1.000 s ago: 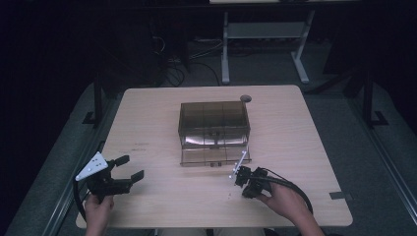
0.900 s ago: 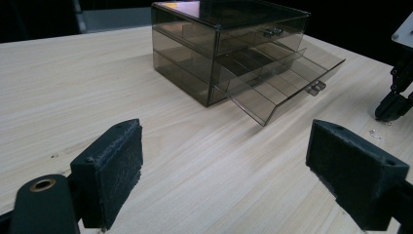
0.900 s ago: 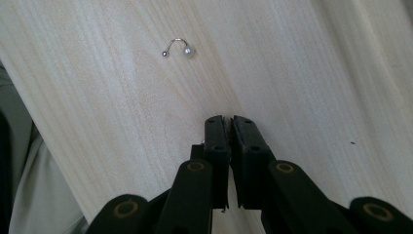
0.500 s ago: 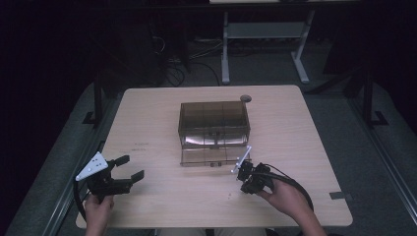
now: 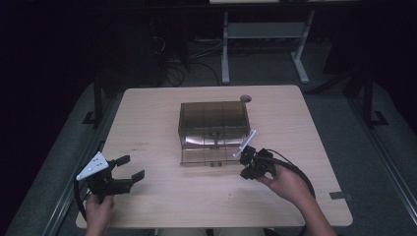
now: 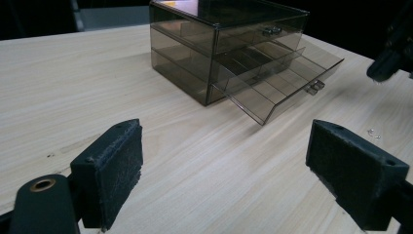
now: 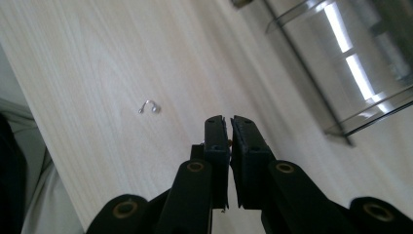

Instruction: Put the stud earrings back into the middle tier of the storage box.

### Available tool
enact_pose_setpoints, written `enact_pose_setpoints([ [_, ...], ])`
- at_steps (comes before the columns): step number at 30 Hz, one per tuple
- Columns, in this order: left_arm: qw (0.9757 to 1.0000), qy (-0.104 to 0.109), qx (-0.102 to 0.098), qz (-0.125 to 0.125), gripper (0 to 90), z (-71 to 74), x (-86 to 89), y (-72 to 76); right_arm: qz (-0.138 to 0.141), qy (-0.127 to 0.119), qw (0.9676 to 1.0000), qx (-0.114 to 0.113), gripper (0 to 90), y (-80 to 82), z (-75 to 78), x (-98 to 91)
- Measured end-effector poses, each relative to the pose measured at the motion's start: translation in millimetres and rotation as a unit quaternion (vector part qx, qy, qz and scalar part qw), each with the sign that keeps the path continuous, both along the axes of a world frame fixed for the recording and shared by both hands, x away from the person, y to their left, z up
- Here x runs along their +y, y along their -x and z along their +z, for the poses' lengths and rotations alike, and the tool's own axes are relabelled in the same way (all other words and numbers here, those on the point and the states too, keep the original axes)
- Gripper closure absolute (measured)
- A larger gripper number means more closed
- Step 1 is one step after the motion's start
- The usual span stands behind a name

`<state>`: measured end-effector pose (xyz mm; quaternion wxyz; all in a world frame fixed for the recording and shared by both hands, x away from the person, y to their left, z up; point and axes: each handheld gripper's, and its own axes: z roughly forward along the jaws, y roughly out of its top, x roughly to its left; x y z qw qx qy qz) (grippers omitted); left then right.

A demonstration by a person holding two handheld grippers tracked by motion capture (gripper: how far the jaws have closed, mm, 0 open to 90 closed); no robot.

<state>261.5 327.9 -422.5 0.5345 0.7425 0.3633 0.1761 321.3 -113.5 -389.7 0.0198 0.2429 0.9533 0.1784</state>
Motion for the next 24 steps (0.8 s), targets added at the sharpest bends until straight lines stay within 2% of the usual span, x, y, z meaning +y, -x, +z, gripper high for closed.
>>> enact_pose_setpoints([
  [7, 1.0000, 0.000, -0.002, -0.002, 12.9, 0.8, -0.6, 0.5, 0.000, 0.003, 0.9998, -0.018, 85.0, -20.3, 15.4, 6.4],
  [10, 1.0000, -0.001, -0.004, -0.001, 12.9, 1.1, -0.6, 0.8, -0.003, 0.011, 0.9997, -0.022, 85.0, -28.2, 17.1, 8.3],
  [14, 1.0000, 0.004, -0.006, 0.002, 12.9, 0.9, -0.2, 0.9, -0.008, 0.011, 0.9997, -0.022, 85.1, -37.6, 19.1, 8.3],
  [20, 1.0000, 0.000, -0.006, 0.000, 12.9, 1.1, -2.2, 0.3, -0.020, 0.015, 0.9993, -0.030, 85.3, -53.1, 22.0, 6.9],
  [23, 1.0000, -0.004, -0.004, -0.002, 12.9, 1.0, -2.3, -0.2, -0.024, 0.012, 0.9992, -0.031, 85.3, -57.2, 21.5, 6.9],
  [24, 1.0000, -0.003, -0.005, -0.001, 12.9, 0.9, -2.3, -0.1, -0.027, 0.018, 0.9991, -0.028, 85.3, -62.0, 18.4, 6.5],
])
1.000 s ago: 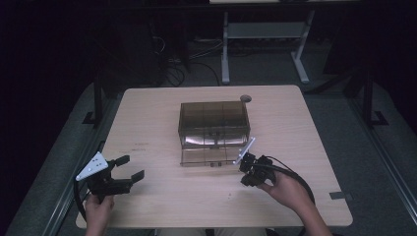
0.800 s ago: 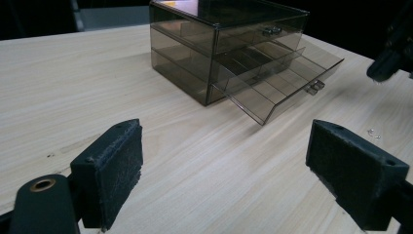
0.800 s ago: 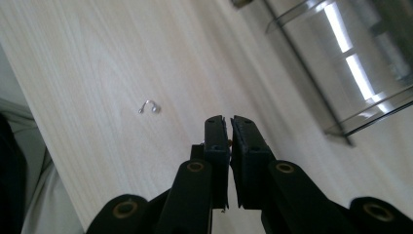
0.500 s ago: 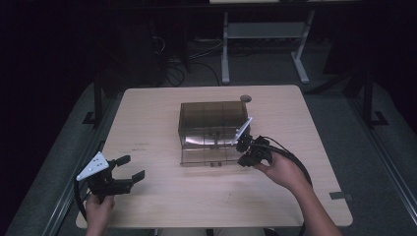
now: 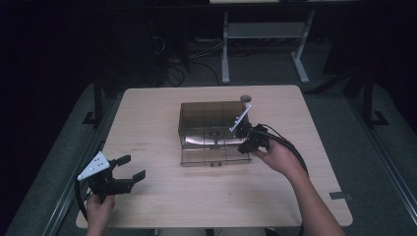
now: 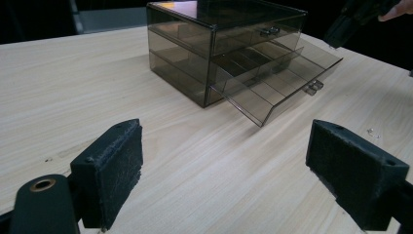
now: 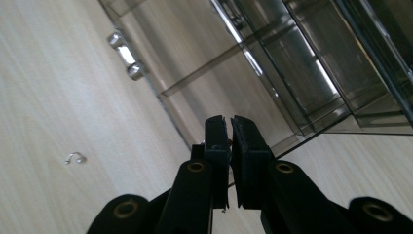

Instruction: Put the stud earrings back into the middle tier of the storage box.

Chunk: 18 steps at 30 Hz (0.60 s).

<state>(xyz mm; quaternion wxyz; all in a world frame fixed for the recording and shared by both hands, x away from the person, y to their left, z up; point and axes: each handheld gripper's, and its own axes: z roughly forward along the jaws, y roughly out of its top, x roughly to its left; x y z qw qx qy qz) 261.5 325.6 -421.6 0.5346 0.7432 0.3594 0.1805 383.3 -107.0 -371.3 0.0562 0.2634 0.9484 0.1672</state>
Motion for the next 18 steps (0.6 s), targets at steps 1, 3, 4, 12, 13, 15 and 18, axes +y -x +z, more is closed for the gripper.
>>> enact_pose_setpoints([
  [1, 1.0000, 0.000, 0.000, 0.000, 12.9, 0.0, 0.0, 0.0, -0.004, 0.004, 1.0000, 0.002, 85.3, -2.3, -1.7, -0.3],
  [3, 1.0000, 0.004, 0.001, 0.002, 12.9, 0.2, 0.4, 0.3, -0.009, 0.007, 0.9999, 0.003, 85.2, -4.5, -2.9, -1.0],
  [4, 1.0000, 0.004, 0.001, 0.001, 12.9, 0.4, 0.8, 0.3, -0.010, 0.005, 0.9999, 0.003, 85.2, -6.3, -4.0, -1.6],
  [12, 1.0000, -0.003, -0.002, 0.001, 12.9, 0.9, 0.2, 0.5, -0.013, 0.014, 0.9996, 0.023, 85.1, -19.8, -14.2, 3.3],
  [13, 1.0000, -0.003, -0.002, 0.001, 12.9, 0.9, 0.2, 0.5, -0.011, 0.018, 0.9995, 0.025, 85.1, -21.0, -15.6, 4.2],
  [15, 1.0000, 0.001, -0.002, 0.000, 12.9, 0.8, 0.0, 0.2, -0.011, 0.020, 0.9994, 0.025, 85.1, -22.0, -16.8, 4.9],
  [18, 1.0000, 0.000, 0.000, 0.001, 12.9, 0.3, 0.5, 0.1, -0.010, 0.024, 0.9993, 0.026, 85.0, -23.5, -20.3, 7.4],
])
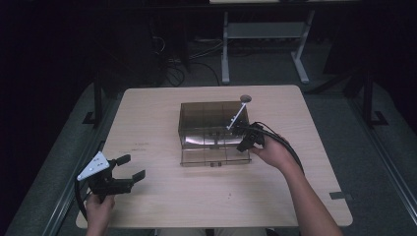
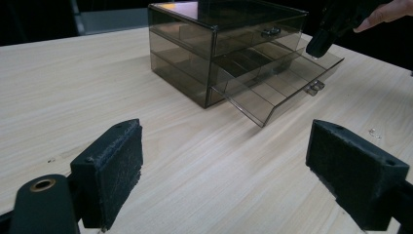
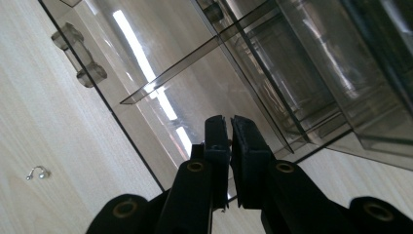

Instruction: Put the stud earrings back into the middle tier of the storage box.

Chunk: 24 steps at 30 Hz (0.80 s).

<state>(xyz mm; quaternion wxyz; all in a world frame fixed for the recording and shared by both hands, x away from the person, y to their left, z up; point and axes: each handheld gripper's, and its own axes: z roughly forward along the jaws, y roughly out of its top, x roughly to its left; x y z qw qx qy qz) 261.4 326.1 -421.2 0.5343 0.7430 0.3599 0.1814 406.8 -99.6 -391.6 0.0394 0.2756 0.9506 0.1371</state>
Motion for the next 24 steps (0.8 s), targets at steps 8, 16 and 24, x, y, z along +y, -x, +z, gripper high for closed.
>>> enact_pose_setpoints([
  [8, 1.0000, 0.001, -0.002, 0.002, 12.9, 0.5, 1.4, 1.4, 0.002, 0.013, 0.9999, 0.006, 84.9, -2.1, -10.4, 4.3],
  [16, 1.0000, 0.002, -0.002, 0.003, 12.9, 0.8, 1.9, 1.2, -0.002, 0.007, 1.0000, 0.004, 84.0, -1.8, -8.9, 1.5],
  [24, 1.0000, 0.000, -0.003, 0.004, 12.9, 0.8, 1.8, 1.5, -0.003, -0.017, 0.9998, -0.005, 80.8, 4.9, 3.3, -4.9],
])
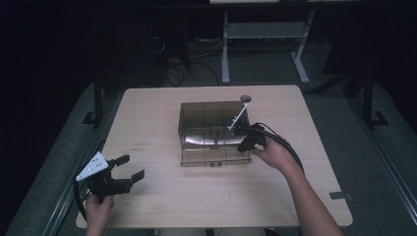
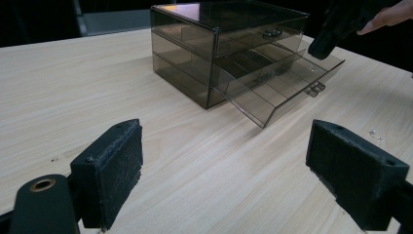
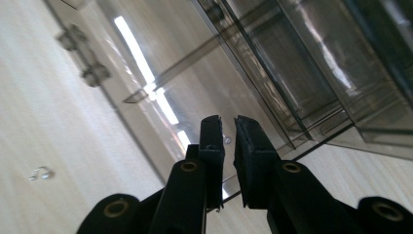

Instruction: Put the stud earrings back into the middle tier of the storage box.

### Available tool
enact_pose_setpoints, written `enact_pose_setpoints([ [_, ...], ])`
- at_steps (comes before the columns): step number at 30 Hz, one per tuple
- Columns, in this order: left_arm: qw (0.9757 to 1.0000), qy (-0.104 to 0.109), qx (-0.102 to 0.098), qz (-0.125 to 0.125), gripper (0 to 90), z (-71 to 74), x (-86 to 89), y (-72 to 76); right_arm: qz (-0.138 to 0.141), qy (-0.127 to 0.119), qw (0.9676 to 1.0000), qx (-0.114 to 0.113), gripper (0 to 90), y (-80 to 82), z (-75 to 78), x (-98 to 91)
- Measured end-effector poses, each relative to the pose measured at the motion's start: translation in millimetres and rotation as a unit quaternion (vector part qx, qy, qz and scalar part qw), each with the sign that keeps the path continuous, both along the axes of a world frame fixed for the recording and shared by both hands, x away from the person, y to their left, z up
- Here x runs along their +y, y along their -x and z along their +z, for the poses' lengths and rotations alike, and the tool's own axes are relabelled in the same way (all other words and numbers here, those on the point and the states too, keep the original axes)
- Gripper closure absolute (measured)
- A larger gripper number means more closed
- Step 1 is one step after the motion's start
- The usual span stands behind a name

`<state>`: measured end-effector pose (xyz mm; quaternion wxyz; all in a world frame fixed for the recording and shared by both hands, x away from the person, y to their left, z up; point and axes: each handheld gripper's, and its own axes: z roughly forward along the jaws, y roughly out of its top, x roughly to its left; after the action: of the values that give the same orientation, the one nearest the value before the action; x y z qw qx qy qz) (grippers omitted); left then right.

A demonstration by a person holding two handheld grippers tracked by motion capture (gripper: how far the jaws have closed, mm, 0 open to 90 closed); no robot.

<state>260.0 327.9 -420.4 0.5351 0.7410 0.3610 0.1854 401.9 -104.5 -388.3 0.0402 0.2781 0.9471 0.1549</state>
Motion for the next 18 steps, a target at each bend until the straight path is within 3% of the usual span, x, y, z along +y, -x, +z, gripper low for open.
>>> enact_pose_setpoints([
  [10, 1.0000, -0.001, 0.001, 0.001, 12.9, 0.2, -0.8, 0.2, 0.013, -0.033, 0.9993, -0.014, 75.6, 31.7, 21.6, -5.8],
  [18, 1.0000, 0.000, 0.001, 0.002, 12.9, -0.1, -0.2, 0.0, 0.035, -0.046, 0.9982, -0.013, 72.4, 63.2, 19.1, -3.0],
])
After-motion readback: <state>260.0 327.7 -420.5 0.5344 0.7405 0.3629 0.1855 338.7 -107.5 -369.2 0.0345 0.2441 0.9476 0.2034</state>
